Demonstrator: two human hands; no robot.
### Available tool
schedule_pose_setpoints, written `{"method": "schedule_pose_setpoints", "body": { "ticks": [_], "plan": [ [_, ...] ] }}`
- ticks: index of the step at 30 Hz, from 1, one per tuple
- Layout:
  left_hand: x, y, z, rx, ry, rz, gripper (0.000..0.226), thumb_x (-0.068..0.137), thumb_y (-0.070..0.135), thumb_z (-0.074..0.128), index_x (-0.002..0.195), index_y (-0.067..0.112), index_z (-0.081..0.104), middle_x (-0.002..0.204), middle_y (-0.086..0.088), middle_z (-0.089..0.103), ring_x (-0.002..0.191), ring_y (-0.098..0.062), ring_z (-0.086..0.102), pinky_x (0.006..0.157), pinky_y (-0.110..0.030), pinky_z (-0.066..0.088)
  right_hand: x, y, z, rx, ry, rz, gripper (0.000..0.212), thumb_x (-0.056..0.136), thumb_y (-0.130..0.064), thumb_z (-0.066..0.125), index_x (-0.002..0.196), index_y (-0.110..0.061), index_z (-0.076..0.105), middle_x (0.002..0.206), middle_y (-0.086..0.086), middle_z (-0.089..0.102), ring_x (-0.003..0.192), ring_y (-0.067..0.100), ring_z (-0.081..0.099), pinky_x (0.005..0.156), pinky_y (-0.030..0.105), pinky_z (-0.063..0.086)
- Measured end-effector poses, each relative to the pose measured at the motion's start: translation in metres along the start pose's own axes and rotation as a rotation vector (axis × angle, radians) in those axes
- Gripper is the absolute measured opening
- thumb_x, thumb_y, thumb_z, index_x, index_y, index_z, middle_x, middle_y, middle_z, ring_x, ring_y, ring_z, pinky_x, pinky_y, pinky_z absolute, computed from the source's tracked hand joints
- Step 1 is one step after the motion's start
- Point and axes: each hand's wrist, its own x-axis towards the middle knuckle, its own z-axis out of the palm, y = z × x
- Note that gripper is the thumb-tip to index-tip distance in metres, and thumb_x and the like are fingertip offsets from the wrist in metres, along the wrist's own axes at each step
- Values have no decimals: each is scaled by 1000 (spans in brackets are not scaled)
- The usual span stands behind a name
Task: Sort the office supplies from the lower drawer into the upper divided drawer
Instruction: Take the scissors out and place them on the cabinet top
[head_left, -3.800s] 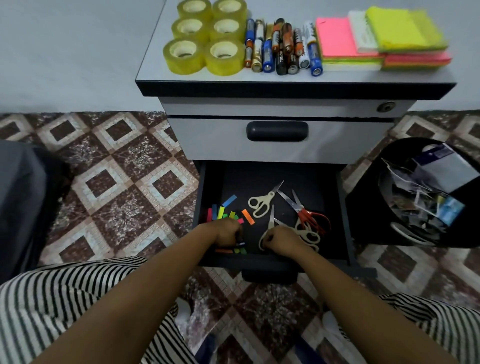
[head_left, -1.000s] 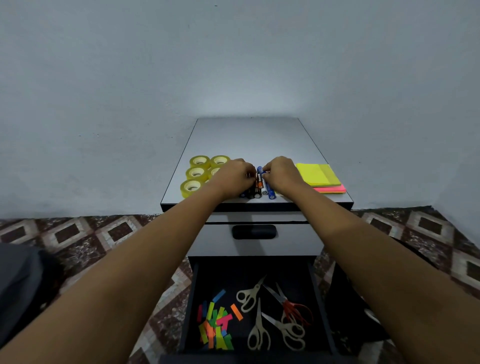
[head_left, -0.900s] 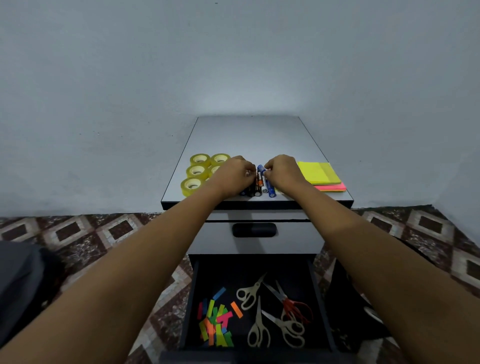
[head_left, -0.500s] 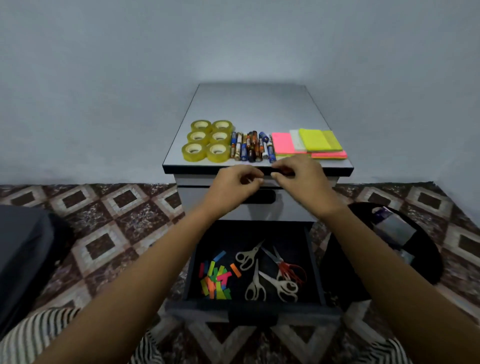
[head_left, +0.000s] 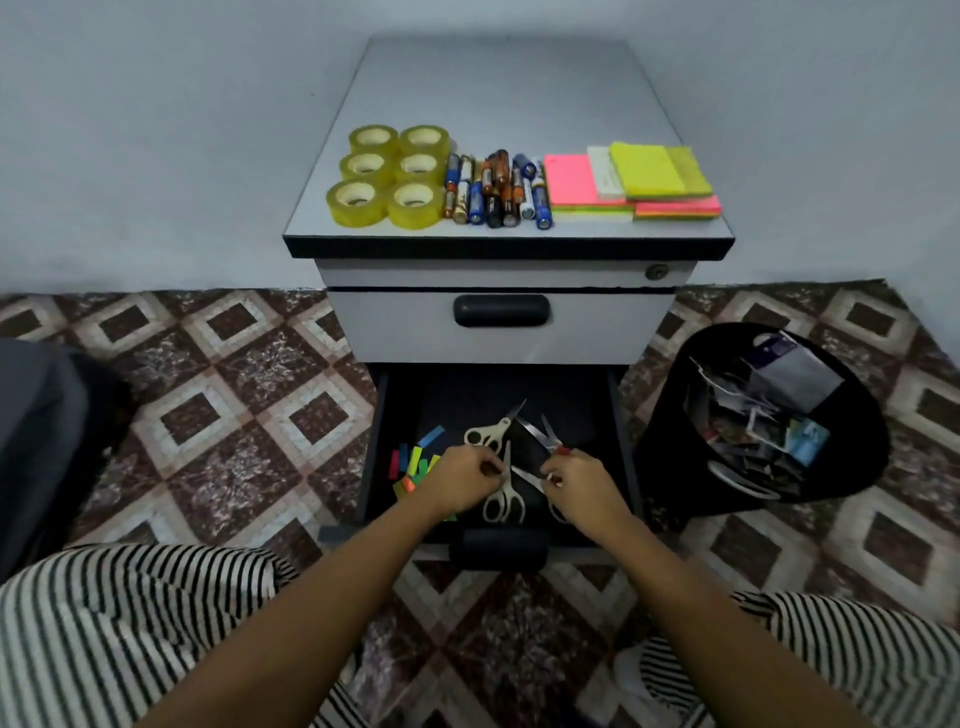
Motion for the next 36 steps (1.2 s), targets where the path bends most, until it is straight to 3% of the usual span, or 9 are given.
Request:
{"method": "schedule_pose_setpoints", "body": {
  "ticks": [3, 5, 9, 16, 25, 29, 32, 34, 36],
  "plan": [
    [15, -6, 15, 48, -85, -41, 26, 89, 19, 59, 110, 6, 68, 114, -10, 67, 106, -21, 60, 85, -21, 41, 13, 15, 11, -34, -81, 66, 23, 90, -17, 53, 83, 1, 65, 96, 16, 65, 90, 32, 62, 71, 34, 49],
    [21, -9, 22, 68, -116, -73, 27, 90, 19, 58, 111, 4, 66, 114, -12, 66, 106, -24, 60, 84, -23, 43, 19, 20, 15, -25, -107, 95, 23, 90, -15, 52, 94, 5, 64, 99, 14, 64, 91, 32, 61, 69, 28, 43],
    [36, -14, 34, 79, -138, -153, 25, 89, 16, 58, 108, 2, 66, 111, -15, 66, 103, -28, 60, 83, -30, 47, 32, 29, 25, -124, -161, 136, 26, 89, -15, 53, 111, -4, 62, 113, 14, 61, 101, 31, 59, 85, 35, 51],
    [49, -16, 48, 121, -148, -306, 29, 89, 17, 57, 113, 2, 60, 116, -16, 61, 108, -30, 58, 84, -33, 47, 37, 36, 35, -341, -225, 161, 36, 93, -24, 52, 128, -14, 50, 134, 11, 46, 124, 32, 40, 97, 43, 42],
    [48, -8, 60, -72, -225, -445, 36, 90, 16, 56, 109, -14, 58, 115, -30, 59, 109, -37, 58, 87, -40, 47, 37, 35, 35, -81, -217, 178, 20, 91, -15, 54, 108, -6, 60, 120, 13, 57, 103, 32, 58, 82, 35, 49],
    [48, -4, 59, -162, -222, -480, 21, 88, 14, 59, 78, -5, 60, 102, -30, 61, 96, -33, 62, 71, -37, 49, 34, 33, 30, 72, -171, 189, 24, 92, -25, 58, 91, -2, 63, 101, 14, 62, 93, 33, 61, 74, 32, 46],
    [49, 2, 62, -250, -234, -444, 24, 87, 14, 60, 105, 0, 64, 114, -19, 63, 105, -31, 60, 87, -33, 51, 34, 30, 26, 157, -159, 173, 27, 91, -22, 59, 96, 3, 70, 133, 13, 56, 99, 30, 62, 81, 30, 47],
    [45, 11, 61, -279, -248, -417, 11, 90, 14, 57, 99, 9, 62, 114, -13, 62, 104, -27, 59, 92, -33, 49, 32, 25, 22, 182, -155, 161, 28, 91, -24, 60, 94, 1, 72, 148, 10, 39, 104, 25, 61, 81, 24, 45],
    [46, 12, 64, -303, -234, -431, 19, 91, 21, 57, 105, 9, 63, 114, -13, 62, 105, -26, 59, 90, -31, 48, 32, 22, 21, 204, -149, 177, 30, 91, -25, 61, 91, 4, 71, 147, 14, 40, 104, 24, 61, 80, 22, 45]
  ]
}}
